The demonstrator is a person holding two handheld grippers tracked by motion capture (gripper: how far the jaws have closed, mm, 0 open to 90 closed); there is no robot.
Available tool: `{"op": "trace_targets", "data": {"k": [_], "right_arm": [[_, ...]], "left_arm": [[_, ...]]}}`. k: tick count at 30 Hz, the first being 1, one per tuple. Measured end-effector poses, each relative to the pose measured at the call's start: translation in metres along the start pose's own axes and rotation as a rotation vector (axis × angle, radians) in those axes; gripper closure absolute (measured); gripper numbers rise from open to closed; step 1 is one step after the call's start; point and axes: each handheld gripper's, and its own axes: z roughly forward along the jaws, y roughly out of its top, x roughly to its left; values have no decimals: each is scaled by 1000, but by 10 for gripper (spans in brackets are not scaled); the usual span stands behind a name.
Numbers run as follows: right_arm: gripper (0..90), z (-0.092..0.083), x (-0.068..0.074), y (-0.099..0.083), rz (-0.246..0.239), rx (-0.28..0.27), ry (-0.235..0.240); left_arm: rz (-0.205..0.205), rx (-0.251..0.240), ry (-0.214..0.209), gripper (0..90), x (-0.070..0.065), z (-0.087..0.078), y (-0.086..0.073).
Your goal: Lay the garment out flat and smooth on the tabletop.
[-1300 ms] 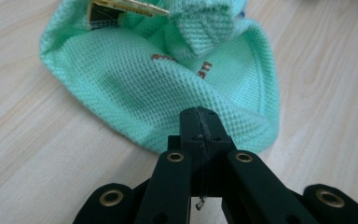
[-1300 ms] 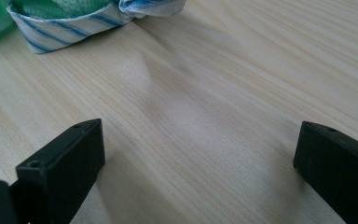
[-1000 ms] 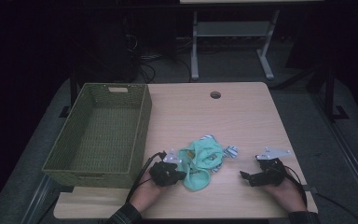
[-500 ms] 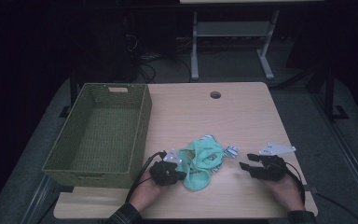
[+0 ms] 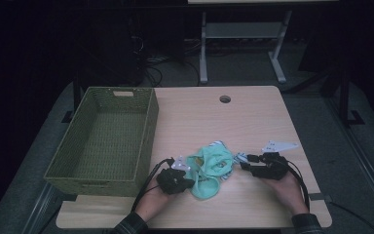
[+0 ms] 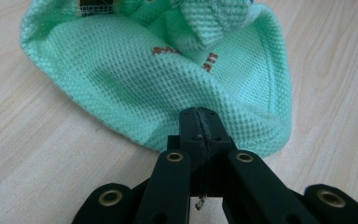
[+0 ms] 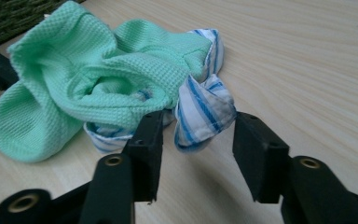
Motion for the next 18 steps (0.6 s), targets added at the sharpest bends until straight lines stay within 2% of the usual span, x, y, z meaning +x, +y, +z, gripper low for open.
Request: {"op": "trace_targets", "data": {"k": [8, 12, 18], "right_arm": [[811, 10, 0, 11, -13, 22, 3], [844, 10, -1, 15, -16, 30, -14], [848, 5, -8, 27, -26, -15, -41]], "left_arm": [[-14, -6, -3, 891, 0, 1, 0], [-17, -6, -3, 891, 0, 1, 1], [-26, -5, -6, 892, 0, 1, 1]]}}
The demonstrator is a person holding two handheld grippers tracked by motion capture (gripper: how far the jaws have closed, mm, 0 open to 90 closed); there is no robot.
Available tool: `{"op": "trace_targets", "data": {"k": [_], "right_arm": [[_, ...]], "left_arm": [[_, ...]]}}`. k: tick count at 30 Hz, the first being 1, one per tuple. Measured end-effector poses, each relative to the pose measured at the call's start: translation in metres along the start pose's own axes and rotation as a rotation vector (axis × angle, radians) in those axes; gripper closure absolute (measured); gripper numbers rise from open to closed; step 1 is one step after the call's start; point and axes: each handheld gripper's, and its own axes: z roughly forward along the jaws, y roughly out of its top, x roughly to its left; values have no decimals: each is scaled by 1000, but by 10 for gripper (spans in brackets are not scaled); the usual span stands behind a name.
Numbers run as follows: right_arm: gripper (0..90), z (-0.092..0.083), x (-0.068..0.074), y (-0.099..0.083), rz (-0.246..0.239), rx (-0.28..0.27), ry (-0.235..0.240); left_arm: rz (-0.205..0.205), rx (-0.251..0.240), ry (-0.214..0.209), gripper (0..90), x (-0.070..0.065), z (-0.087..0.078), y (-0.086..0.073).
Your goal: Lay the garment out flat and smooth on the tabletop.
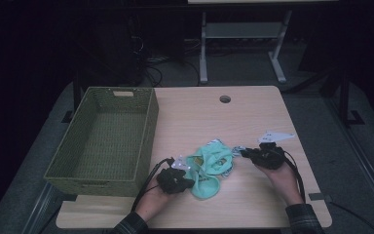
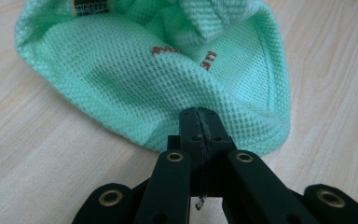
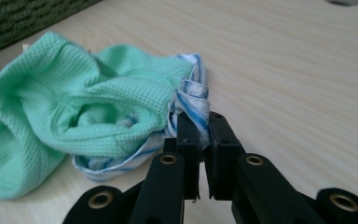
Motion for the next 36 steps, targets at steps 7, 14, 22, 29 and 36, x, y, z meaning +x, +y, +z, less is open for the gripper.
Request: {"op": "trace_targets", "data": {"k": [7, 14, 22, 29, 36], "right_arm": [[848, -5, -12, 12, -1, -8, -53], [847, -8, -23, 23, -3, -8, -102], [848, -14, -33, 34, 6, -32, -151], [848, -19, -43, 41, 7, -48, -191], [697, -14, -42, 38, 11, -34, -169]], "left_arm": [[15, 24, -5, 892, 2, -2, 0], [29, 41, 10, 892, 0, -4, 0], [19, 56, 17, 892, 2, -7, -1], [18, 60, 35, 892, 1, -8, -1], [14, 59, 38, 892, 1, -8, -1]]}}
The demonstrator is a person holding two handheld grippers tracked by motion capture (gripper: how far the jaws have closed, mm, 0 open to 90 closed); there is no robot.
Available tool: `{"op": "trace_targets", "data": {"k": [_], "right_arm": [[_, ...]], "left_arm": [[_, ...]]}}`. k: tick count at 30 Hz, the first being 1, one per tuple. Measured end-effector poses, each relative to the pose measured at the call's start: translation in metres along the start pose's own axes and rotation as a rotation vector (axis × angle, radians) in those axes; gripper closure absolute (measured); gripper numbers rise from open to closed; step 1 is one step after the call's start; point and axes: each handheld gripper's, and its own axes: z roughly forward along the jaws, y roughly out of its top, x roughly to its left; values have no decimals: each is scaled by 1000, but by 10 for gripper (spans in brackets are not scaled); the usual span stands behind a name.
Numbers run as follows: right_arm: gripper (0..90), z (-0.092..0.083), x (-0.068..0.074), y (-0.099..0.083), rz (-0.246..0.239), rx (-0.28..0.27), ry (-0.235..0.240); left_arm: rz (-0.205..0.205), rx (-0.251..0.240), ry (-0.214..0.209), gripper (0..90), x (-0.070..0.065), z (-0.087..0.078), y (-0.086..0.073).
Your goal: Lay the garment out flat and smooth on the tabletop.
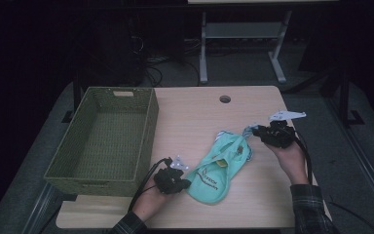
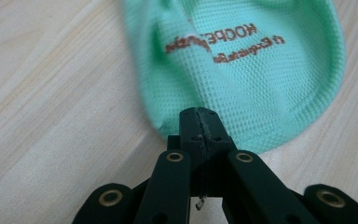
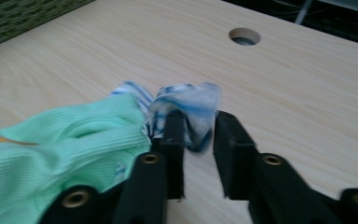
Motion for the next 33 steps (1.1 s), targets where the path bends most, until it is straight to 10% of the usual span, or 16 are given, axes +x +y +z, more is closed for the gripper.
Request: {"op": "trace_targets", "data": {"k": [33], "right_arm": [[900, 4, 86, -65, -49, 119, 273]], "left_arm": [[-1, -6, -3, 891, 0, 1, 0]]}}
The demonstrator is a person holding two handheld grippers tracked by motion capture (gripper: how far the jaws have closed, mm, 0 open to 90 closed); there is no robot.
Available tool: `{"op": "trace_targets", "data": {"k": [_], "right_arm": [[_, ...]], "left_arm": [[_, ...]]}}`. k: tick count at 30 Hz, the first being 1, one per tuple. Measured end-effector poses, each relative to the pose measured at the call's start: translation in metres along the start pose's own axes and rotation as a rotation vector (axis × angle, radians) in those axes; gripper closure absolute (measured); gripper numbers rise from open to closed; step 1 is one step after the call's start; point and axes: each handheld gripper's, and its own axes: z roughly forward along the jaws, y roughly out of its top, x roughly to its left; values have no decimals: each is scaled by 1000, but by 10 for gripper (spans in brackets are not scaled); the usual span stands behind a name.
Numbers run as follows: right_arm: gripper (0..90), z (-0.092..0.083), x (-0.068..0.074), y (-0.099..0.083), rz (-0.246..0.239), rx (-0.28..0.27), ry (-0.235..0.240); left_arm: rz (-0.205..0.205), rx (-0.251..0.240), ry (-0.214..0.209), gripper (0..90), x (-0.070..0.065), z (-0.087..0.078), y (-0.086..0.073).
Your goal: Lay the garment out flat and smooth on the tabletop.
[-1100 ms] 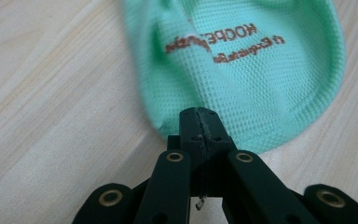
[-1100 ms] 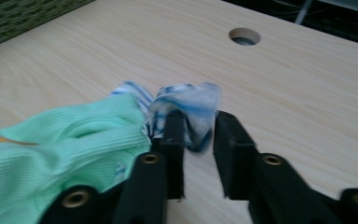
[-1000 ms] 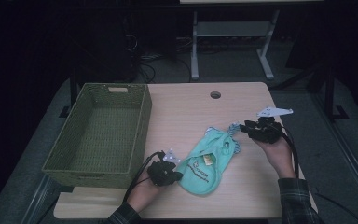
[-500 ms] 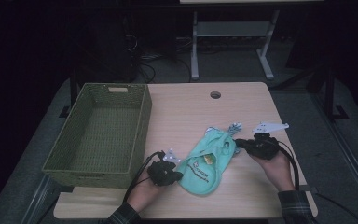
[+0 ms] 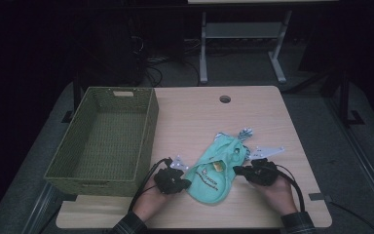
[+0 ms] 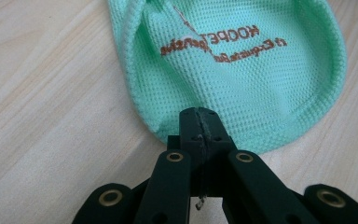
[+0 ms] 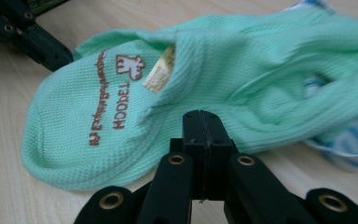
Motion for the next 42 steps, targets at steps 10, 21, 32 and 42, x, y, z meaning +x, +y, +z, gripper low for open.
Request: {"op": "trace_targets", "data": {"k": [10, 21, 32, 42], "right_arm": [[900, 16, 1, -4, -31, 78, -48], [900, 2, -14, -9, -19, 99, -111], [900, -5, -13, -6, -4, 47, -74], [900, -2, -7, -5, -7, 40, -43]], "left_arm": [[1, 0, -1, 891, 0, 0, 0], [-12, 14, 40, 891, -4, -3, -1], [-6, -102, 44, 889, 2, -8, 31], [46, -112, 78, 893, 23, 27, 79]]}}
